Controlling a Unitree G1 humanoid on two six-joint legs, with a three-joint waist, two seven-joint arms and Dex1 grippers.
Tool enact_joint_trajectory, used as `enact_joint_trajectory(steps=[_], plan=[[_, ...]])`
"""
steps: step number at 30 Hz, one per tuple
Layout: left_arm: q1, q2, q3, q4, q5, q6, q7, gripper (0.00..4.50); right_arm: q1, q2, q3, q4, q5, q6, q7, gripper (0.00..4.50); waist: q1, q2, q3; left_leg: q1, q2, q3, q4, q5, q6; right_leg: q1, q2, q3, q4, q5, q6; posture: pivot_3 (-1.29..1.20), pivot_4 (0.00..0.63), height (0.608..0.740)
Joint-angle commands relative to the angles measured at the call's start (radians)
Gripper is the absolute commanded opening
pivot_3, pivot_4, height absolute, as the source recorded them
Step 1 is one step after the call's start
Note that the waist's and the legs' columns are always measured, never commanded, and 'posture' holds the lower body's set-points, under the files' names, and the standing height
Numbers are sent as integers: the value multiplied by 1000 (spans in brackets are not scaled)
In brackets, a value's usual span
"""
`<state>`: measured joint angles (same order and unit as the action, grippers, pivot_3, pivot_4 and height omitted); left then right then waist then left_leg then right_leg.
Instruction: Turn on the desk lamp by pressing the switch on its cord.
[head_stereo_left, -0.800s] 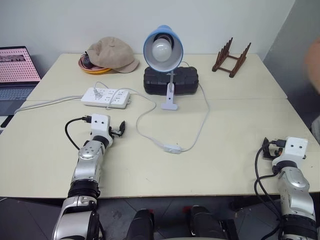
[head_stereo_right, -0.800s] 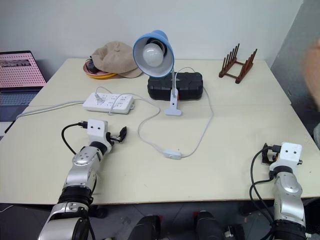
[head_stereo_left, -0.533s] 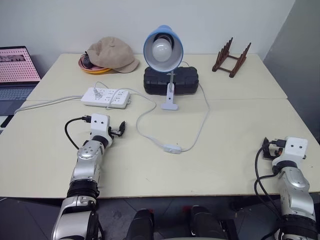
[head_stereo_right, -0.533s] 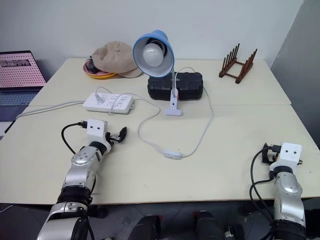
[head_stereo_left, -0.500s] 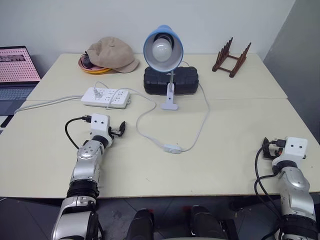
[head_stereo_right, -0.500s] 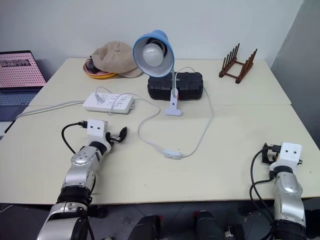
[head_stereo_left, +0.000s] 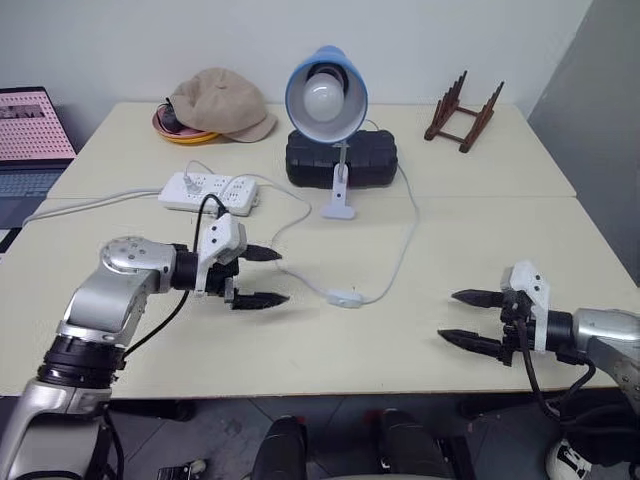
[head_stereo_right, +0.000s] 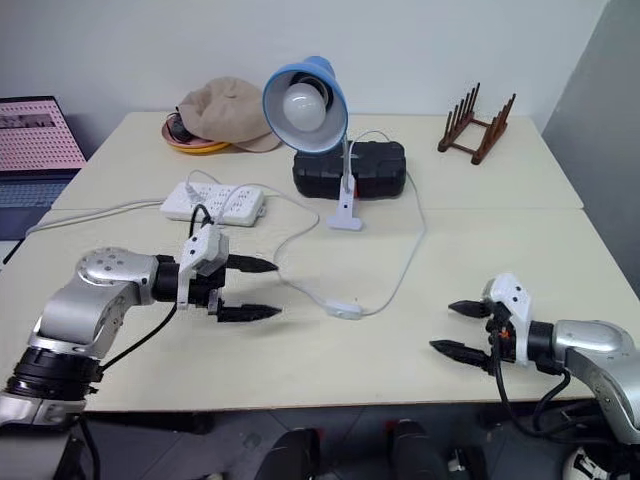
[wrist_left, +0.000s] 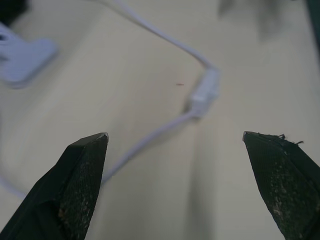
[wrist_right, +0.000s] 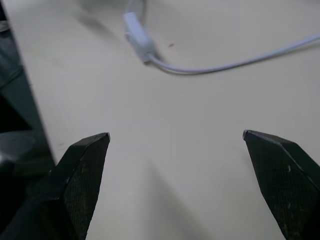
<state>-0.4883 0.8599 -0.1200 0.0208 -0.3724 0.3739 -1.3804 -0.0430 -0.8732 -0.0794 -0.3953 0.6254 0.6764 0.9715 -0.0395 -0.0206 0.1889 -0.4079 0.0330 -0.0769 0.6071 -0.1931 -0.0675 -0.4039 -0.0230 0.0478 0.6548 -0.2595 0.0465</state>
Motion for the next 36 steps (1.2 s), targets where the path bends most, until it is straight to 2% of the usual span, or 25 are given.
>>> enact_joint_trajectory(steps=[1,10,15,28,32,36], plan=[[-13,11,-12,-5,26,-54,-37,4500,-77,47,50,-25,-13,-1,-32,4482,-1,0,0,-1,0,0,0,0,0,-1,0,0,0,0,0,0,150,740],[-4,-47,11,13,49,-132,17,4500,-274,225,260,102,-193,-89,-93,4482,5,-1,1,-9,0,-1,1,0,0,-7,1,-2,1,3,6,0,150,740],[20,-44,27,-36,19,-103,17,4500,-354,280,355,249,-285,-173,-45,4482,5,-1,1,-9,0,-1,1,0,0,-8,1,-2,2,3,6,0,150,740],[76,-28,61,-119,-13,-58,30,4500,-451,400,434,464,-396,-297,27,4482,5,0,1,-8,1,-2,3,0,0,-8,2,-2,6,3,6,0,150,740],[85,-26,68,-125,-13,-55,31,4500,-457,405,426,490,-410,-321,38,3878,5,0,1,-8,1,-2,3,0,0,-7,2,-2,7,3,6,0,150,740],[92,-27,63,-125,-10,-66,38,4500,-455,411,414,492,-408,-320,45,2848,5,0,1,-7,1,-2,3,0,0,-8,2,-2,8,3,6,0,150,740]])
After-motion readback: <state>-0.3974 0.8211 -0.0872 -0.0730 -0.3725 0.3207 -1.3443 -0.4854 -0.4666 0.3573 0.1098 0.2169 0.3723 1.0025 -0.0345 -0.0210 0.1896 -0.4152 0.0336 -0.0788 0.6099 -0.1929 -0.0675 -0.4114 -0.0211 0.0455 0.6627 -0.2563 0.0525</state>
